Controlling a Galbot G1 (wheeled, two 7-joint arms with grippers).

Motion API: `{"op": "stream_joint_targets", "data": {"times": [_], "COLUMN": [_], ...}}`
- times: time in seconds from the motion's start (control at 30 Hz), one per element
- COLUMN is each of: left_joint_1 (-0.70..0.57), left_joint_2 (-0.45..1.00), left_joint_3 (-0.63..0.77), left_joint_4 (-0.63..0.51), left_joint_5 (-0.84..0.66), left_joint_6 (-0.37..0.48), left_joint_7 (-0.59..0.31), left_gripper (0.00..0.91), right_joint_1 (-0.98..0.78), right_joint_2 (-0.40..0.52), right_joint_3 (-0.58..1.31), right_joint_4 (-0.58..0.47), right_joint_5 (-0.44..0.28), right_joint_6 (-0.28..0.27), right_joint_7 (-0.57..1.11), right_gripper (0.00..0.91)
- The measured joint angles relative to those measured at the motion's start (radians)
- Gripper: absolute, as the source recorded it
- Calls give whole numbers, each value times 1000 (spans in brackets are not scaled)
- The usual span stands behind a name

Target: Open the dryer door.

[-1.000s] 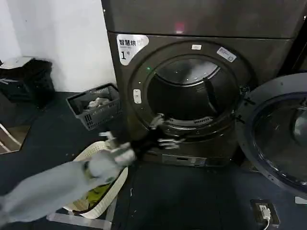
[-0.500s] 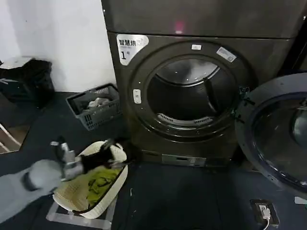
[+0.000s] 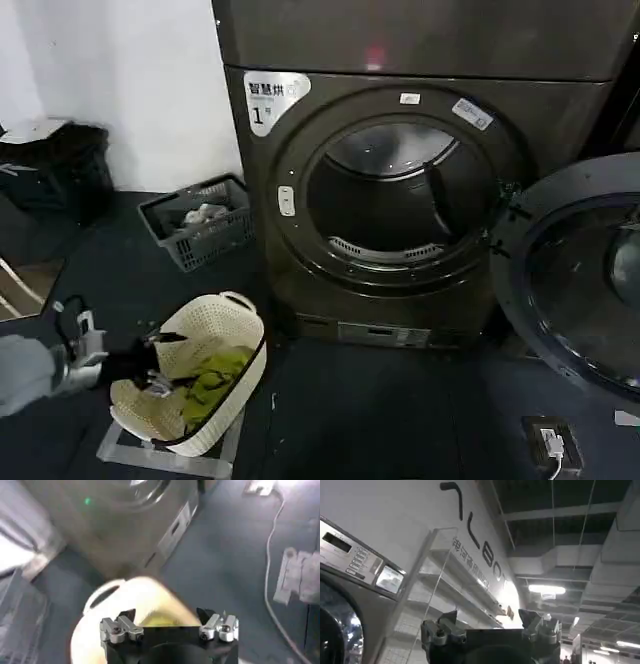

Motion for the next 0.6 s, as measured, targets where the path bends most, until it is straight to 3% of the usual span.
{"op": "stream_joint_targets", "data": {"times": [0.2, 0.6], "left_joint_1": [10, 13], "left_joint_2": [19, 24], "left_joint_3": [-34, -53], "left_joint_4": [19, 44], "left_joint_5": [20, 80], "left_joint_6": [118, 229], "left_joint_7": [11, 75], "left_gripper": [907, 907], "right_joint_1": [-13, -22], "right_joint_2": [-5, -14], "right_joint_3": [6, 17], "right_joint_4": [-6, -12], "right_joint_5": [3, 9], "right_joint_6": [2, 4], "right_joint_7": [-1, -2], "right_gripper": [907, 907]}}
